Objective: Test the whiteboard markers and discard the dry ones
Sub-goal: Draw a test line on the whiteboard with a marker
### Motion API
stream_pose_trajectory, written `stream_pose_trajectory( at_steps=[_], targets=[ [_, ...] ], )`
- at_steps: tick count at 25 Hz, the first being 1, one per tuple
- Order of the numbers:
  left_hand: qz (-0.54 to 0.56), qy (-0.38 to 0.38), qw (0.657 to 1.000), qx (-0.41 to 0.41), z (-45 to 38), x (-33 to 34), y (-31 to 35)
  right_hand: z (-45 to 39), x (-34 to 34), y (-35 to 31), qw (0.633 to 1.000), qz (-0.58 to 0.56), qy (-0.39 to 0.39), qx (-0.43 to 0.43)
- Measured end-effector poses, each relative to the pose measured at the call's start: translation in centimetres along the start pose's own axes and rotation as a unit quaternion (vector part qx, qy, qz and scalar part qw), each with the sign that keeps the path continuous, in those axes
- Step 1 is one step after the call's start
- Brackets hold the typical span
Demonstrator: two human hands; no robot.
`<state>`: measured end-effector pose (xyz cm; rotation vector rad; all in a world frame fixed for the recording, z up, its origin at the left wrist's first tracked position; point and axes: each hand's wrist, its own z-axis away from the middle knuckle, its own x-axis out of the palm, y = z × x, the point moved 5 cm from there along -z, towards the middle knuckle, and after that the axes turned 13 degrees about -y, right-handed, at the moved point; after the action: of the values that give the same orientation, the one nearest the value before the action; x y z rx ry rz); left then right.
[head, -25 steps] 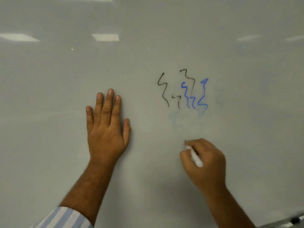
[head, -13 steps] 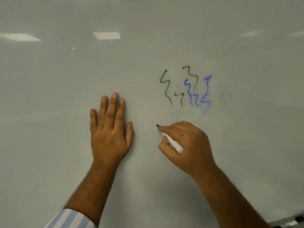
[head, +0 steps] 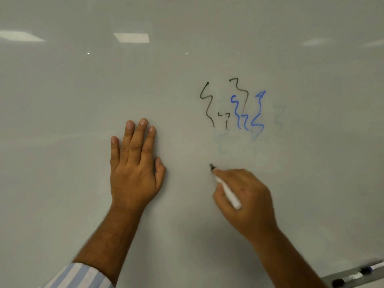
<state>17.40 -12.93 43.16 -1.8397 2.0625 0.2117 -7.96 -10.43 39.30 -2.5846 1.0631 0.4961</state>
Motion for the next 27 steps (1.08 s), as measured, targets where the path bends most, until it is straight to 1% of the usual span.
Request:
stream_pose_trajectory(
  at_steps=[1,2,4,5,7,8,10,11,12,14,16,18,21,23,24,25,27],
  targets=[
    [0.001,-0.004,1.000,0.001,0.1,0.0,0.0,0.0,0.6,-0.7,0.999,0.011,-0.017,-0.026],
    [-0.001,-0.007,1.000,0.003,0.1,0.1,0.0,-0.3,0.7,-0.5,1.000,0.011,-0.007,-0.028],
    [-0.003,-0.009,1.000,0.007,0.3,0.2,0.1,-1.1,0.0,0.8,0.999,-0.011,0.052,0.004],
    [0.000,-0.010,1.000,0.009,0.5,0.2,0.1,-1.2,-0.2,1.1,0.998,-0.017,0.060,0.009],
    [0.016,-0.014,1.000,0.013,0.6,0.1,0.1,-0.9,-0.1,0.9,1.000,-0.008,0.030,0.003],
    [0.026,-0.014,0.999,0.013,0.6,0.1,0.1,-0.6,-0.2,0.9,1.000,-0.007,0.012,0.017],
    [0.044,-0.012,0.999,0.016,0.8,0.0,0.1,-0.1,-0.7,2.2,0.995,-0.029,-0.005,0.095],
    [0.049,-0.008,0.999,0.020,0.9,-0.1,0.2,0.2,-0.9,3.0,0.990,-0.055,-0.017,0.128],
    [0.055,-0.004,0.998,0.025,1.1,-0.1,0.3,0.6,-0.8,3.5,0.985,-0.095,-0.032,0.141],
    [0.083,0.001,0.996,0.033,1.5,-0.2,0.2,1.5,-0.6,3.0,0.970,-0.193,-0.058,0.136],
    [0.144,-0.001,0.989,0.026,2.1,-0.3,0.0,2.4,-0.4,1.8,0.953,-0.263,-0.087,0.127],
    [0.236,-0.008,0.972,-0.003,3.4,-0.2,0.7,3.3,0.2,1.4,0.940,-0.292,-0.125,0.124],
    [0.364,-0.026,0.929,-0.058,6.5,0.0,3.6,5.2,1.2,1.6,0.936,-0.287,-0.152,0.135],
    [0.439,-0.044,0.889,-0.119,8.3,-0.1,5.9,6.5,1.5,1.3,0.933,-0.289,-0.162,0.143],
    [0.485,-0.055,0.855,-0.174,9.0,0.0,6.8,7.1,1.5,1.1,0.931,-0.290,-0.169,0.146],
    [0.537,-0.070,0.805,-0.242,9.6,0.3,7.6,7.6,1.5,0.9,0.929,-0.292,-0.175,0.148],
    [0.642,-0.102,0.667,-0.364,10.9,1.3,9.3,8.5,1.2,0.6,0.927,-0.292,-0.184,0.144]
  ],
)
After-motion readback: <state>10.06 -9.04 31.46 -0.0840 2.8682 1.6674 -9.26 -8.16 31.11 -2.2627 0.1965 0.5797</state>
